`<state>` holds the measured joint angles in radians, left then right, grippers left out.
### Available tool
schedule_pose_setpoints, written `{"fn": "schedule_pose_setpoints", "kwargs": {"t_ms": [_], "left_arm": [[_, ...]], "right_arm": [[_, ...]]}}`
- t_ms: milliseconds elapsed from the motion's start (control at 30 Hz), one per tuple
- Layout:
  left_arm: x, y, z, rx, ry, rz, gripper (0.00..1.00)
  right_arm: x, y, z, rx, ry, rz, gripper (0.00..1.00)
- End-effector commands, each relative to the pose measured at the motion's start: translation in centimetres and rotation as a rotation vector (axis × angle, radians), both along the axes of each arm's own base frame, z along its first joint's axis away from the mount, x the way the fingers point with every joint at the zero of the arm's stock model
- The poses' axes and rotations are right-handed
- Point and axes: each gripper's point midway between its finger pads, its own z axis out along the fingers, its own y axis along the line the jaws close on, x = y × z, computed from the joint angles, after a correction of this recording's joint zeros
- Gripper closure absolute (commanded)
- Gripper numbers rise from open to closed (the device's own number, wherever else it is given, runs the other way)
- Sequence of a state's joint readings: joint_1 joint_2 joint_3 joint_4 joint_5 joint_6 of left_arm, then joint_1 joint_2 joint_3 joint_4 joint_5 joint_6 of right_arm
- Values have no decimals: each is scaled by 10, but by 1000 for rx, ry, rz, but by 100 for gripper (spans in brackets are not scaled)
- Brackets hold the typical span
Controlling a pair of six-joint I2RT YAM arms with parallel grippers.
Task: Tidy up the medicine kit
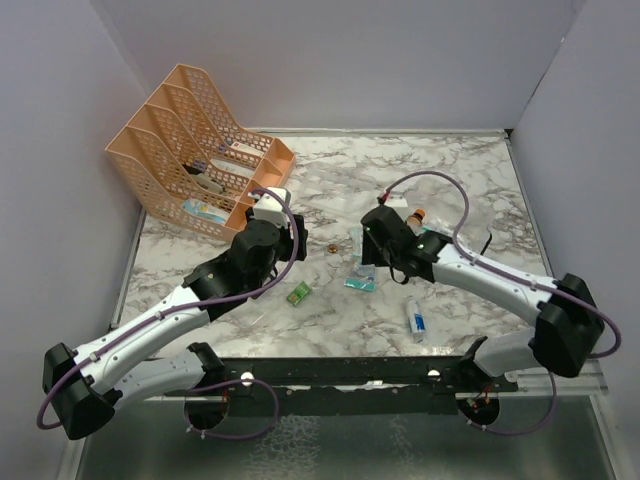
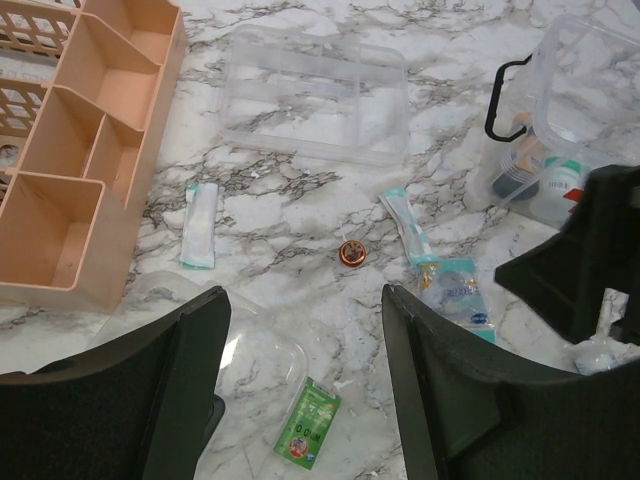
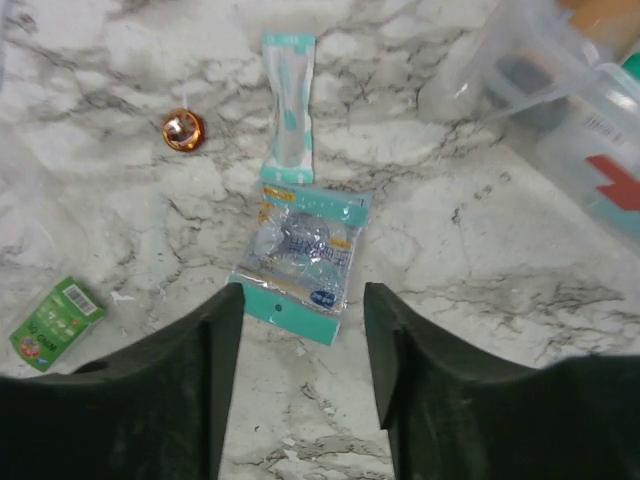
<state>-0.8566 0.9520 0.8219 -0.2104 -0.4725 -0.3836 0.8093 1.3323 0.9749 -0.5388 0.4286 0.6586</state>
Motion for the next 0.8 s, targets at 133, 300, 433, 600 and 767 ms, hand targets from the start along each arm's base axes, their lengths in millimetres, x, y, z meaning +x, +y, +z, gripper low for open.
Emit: {"fn": "schedule_pose_setpoints", "kwargs": {"t_ms": [133, 300, 433, 600, 767], "left_arm": [[1, 4, 8, -28, -22, 20, 34], [1, 4, 8, -32, -21, 18, 34], [1, 5, 9, -31, -22, 20, 34], [0, 6, 10, -32, -25, 24, 34], [1, 5, 9, -31, -24, 23, 34]], "right_arm": [[-5, 9, -64, 36, 225, -115, 48], [5, 7, -83, 38, 246, -151, 56], [15, 4, -94, 33, 258, -190, 61], [19, 3, -109, 2, 292, -190, 62], [15, 3, -124, -14, 337, -170, 66]]}}
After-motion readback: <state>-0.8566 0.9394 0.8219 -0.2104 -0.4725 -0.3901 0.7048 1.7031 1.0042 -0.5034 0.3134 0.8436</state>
